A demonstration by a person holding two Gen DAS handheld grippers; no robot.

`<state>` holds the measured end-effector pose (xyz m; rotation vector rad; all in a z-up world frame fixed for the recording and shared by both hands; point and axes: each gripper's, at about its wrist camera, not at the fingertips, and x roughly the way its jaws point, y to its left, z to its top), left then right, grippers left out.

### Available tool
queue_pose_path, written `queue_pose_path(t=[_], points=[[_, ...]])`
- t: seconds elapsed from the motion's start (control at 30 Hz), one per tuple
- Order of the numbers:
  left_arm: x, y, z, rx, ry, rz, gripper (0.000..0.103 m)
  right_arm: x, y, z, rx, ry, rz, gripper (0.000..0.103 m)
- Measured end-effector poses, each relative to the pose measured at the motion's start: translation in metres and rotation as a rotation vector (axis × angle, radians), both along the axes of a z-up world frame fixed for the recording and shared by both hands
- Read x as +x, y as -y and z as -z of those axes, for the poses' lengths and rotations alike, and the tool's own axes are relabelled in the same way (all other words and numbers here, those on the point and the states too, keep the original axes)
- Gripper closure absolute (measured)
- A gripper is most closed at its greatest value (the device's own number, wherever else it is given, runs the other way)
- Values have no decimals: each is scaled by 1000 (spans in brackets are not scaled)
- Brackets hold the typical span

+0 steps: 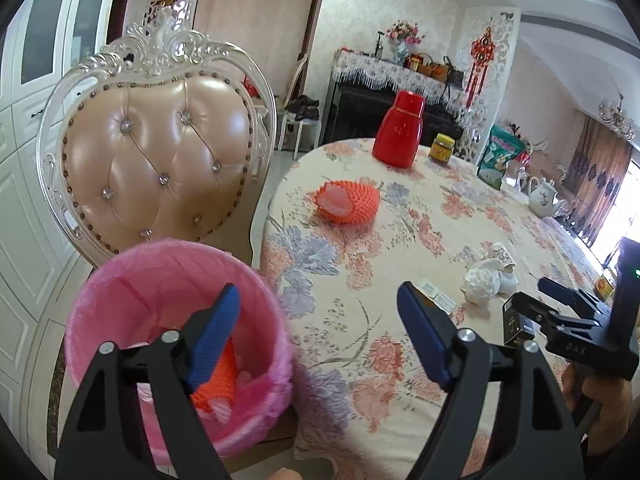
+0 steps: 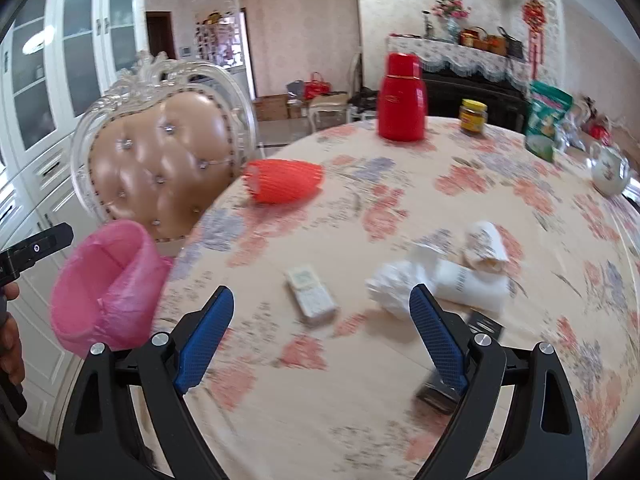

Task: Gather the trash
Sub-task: 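Move both tools back over the table toward the small cardboard box and black box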

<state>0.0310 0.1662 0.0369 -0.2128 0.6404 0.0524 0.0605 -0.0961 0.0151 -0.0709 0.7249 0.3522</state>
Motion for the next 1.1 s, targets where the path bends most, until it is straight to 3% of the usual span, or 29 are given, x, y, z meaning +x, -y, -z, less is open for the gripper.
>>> queue_pose_path(t=[0.3,0.7,0.9,0.97,1.1], points=[[21,32,13,-12,8,-42,14,11,45,19,-11,-16,107,18],[67,100,33,37,-9,31,11,26,78,38,39,-63,205,18],[99,125,56,23,-68,28,12,29,86,43,49,-80,236,18],[110,133,66,26,-111,42,21,30,89,45,48,-84,252,18],[130,148,82,23,-162,65,25,32,94,47,42,-91,276,18]])
